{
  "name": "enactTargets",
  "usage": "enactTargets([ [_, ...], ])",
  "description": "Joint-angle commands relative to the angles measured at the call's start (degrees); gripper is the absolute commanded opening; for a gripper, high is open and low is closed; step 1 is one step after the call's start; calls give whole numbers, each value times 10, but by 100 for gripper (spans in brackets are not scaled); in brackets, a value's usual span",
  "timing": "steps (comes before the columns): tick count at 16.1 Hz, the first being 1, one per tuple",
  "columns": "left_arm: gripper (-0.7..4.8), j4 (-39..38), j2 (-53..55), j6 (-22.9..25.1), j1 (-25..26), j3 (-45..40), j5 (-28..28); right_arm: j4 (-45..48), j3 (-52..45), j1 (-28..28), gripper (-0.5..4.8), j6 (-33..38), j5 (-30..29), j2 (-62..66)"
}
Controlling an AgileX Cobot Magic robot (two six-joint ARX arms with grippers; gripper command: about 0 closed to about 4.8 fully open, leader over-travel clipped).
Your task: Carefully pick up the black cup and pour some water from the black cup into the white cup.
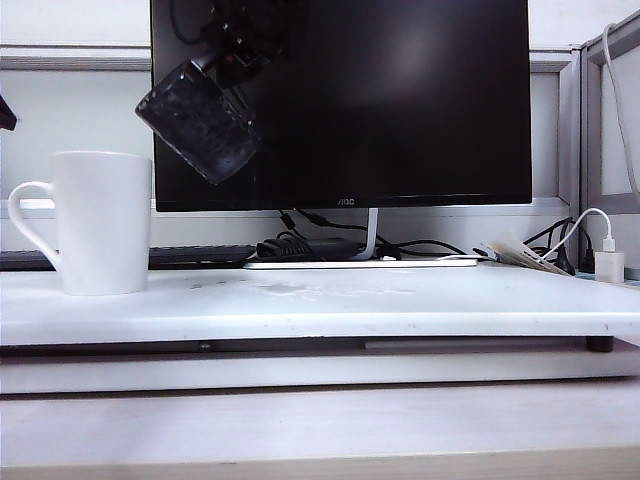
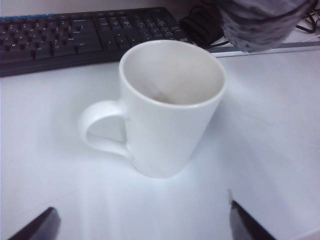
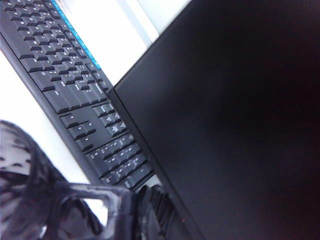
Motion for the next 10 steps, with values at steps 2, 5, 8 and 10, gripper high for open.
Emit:
enactTargets([
  [2,479,4,-1,2,-1,1,2,55,5,5,-7,-30,12,-5],
  [5,479,3,-1,2,-1,1,2,71,5,12,-7,-71,14,-5],
  [8,479,0,-1,2,-1,1,2,76,5,19,-7,-98,15,-5],
  [10,479,-3,-1,2,-1,1,2,81,5,25,-7,-117,16,-5],
])
